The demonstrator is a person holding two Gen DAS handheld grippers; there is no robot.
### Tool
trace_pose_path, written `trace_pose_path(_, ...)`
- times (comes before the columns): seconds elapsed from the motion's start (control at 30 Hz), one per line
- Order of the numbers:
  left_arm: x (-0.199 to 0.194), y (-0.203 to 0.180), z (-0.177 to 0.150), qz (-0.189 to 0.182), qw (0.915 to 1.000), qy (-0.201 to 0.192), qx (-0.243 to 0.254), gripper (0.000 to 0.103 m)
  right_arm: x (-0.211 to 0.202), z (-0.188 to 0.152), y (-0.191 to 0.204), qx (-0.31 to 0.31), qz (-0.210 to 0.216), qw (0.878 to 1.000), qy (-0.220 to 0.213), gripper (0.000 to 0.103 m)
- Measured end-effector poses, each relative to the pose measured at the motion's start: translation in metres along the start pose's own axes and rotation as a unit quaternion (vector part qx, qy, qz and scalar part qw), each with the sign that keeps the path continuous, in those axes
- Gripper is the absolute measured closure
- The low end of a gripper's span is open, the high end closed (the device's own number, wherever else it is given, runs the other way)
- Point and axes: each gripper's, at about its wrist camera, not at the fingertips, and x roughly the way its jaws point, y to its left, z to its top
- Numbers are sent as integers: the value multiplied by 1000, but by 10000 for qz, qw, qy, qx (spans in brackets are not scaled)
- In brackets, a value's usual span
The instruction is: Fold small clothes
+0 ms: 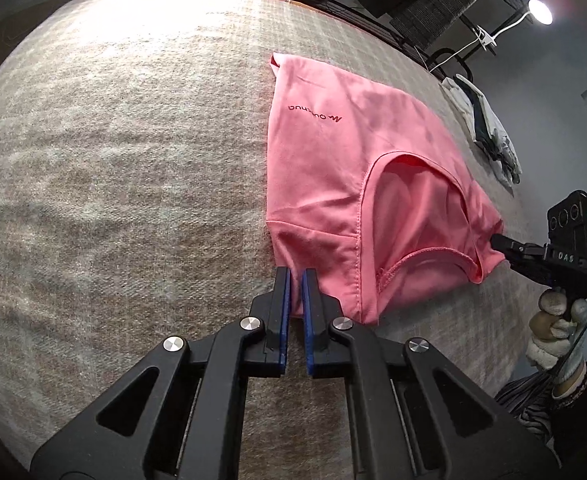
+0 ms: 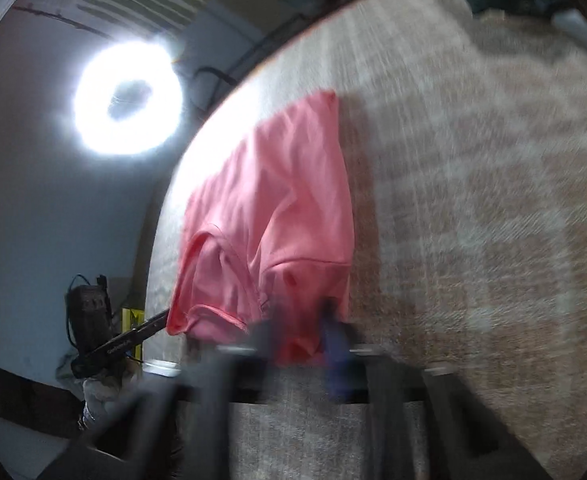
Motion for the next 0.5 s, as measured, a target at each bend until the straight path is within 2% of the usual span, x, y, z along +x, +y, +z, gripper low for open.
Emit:
trace_pose_path(0.03, -2, 0, 0, 0, 10000, -26, 7, 100, -7, -1, -4, 251, 487, 9985, -36, 99)
trace_pose_path(0.07, -4, 1, -1, 11, 10000, -51, 25, 101, -14, -3, -8, 321, 703, 9969, -113, 100)
trace_pose_path(0.13, -5, 3, -3, 116, 9999, -36, 65, 101, -26, -5, -11, 178, 364, 9989, -228, 100)
trace_pose_path(0.17, -3, 6, -4, 199, 9998, -7, 53, 101, -24, -7, -19, 202, 98, 9997, -95, 100)
trace_pose_path(0.23, -2, 11, -5, 218, 9998, 30, -6, 101, -18, -11, -29, 331, 40, 9994, 55, 99)
trace_pose_path(0.27, -4, 11, -6, 242, 9997, 12, 1, 101, -18, -12, -33, 314, 16, 9993, 177, 95)
trace_pose_path(0.3, -8, 11, -5, 317, 9995, -54, 55, 101, -18, -13, -30, 162, -125, 9994, 291, 78)
trace_pose_path(0.33, -12, 9, -5, 371, 9992, -125, 97, 101, -22, -13, -24, -1, -295, 9992, 255, 71)
trace_pose_path(0.4, -23, 5, -1, 337, 9989, -308, 136, 101, -32, -9, -12, -323, -482, 9983, 18, 69)
trace_pose_path(0.5, -28, -9, 8, 266, 9980, -442, 365, 101, -41, 9, -5, -394, -393, 9981, -272, 64)
